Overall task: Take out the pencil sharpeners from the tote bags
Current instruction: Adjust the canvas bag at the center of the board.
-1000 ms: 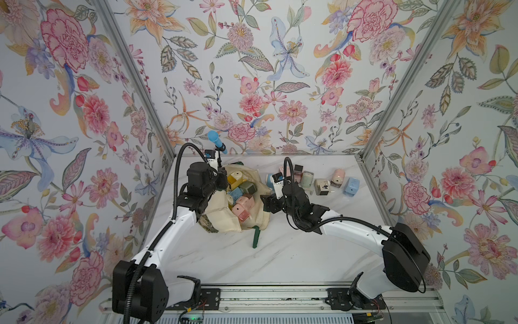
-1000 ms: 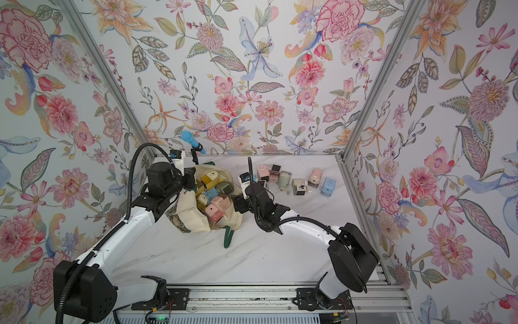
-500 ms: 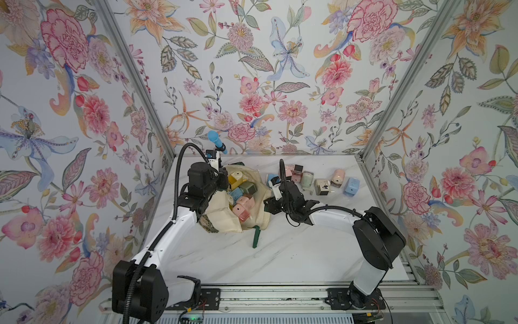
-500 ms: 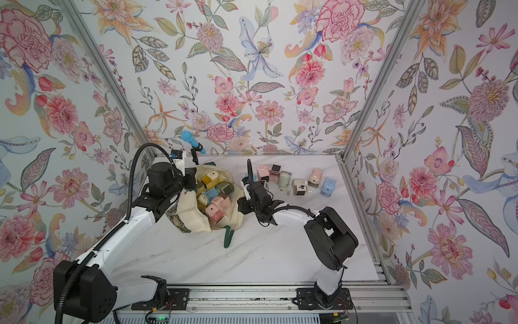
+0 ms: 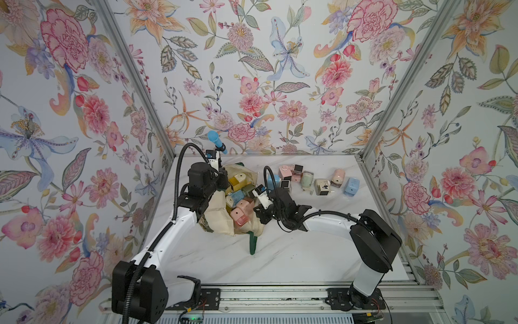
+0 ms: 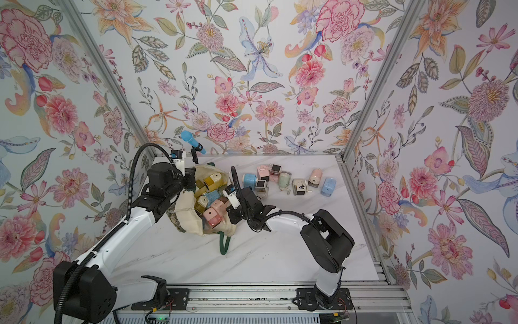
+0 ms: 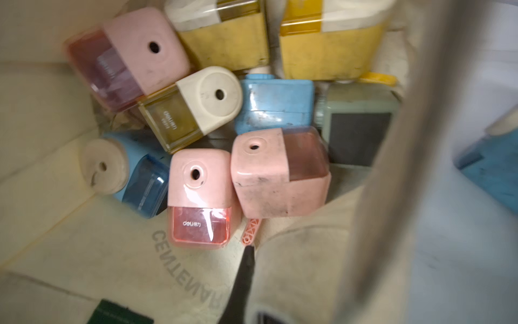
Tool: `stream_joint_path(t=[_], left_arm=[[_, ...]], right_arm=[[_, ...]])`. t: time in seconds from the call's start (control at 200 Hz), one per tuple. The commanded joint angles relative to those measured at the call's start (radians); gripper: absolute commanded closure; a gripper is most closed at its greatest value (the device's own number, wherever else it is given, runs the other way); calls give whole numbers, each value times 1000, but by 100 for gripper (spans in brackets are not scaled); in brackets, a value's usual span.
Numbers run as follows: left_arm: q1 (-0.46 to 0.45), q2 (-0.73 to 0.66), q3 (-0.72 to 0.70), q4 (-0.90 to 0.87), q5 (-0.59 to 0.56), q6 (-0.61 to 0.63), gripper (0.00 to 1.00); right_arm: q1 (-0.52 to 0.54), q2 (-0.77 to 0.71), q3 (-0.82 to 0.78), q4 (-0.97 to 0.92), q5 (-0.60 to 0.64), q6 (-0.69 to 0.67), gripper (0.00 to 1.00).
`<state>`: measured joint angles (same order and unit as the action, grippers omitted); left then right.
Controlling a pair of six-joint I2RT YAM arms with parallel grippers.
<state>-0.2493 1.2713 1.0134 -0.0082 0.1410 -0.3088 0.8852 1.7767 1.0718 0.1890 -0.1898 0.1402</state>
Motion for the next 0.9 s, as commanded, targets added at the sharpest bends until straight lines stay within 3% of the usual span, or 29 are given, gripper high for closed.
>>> stream_joint_path(t=[0.0, 0.185, 0.315, 0.45, 0.716, 0.896], left_arm=[[-13, -52, 39, 92, -29, 25, 100], [-12, -48, 37, 96, -34, 30, 100], [-12, -49, 37, 96, -29, 27, 100], [-12, -49, 36, 99, -23, 25, 100], [-11, -48, 37, 99, -15, 25, 100], [-13, -43, 38, 96, -13, 25, 100]], right_arm=[[66, -7, 24, -10, -135, -100, 100], [86, -12, 42, -55, -106, -138, 99], [54, -40, 29, -60, -77, -116, 61], [42, -119, -29, -3, -20, -103, 44], [85, -317, -135, 81, 204, -136, 36], [166, -362, -147, 113, 219, -174, 35]])
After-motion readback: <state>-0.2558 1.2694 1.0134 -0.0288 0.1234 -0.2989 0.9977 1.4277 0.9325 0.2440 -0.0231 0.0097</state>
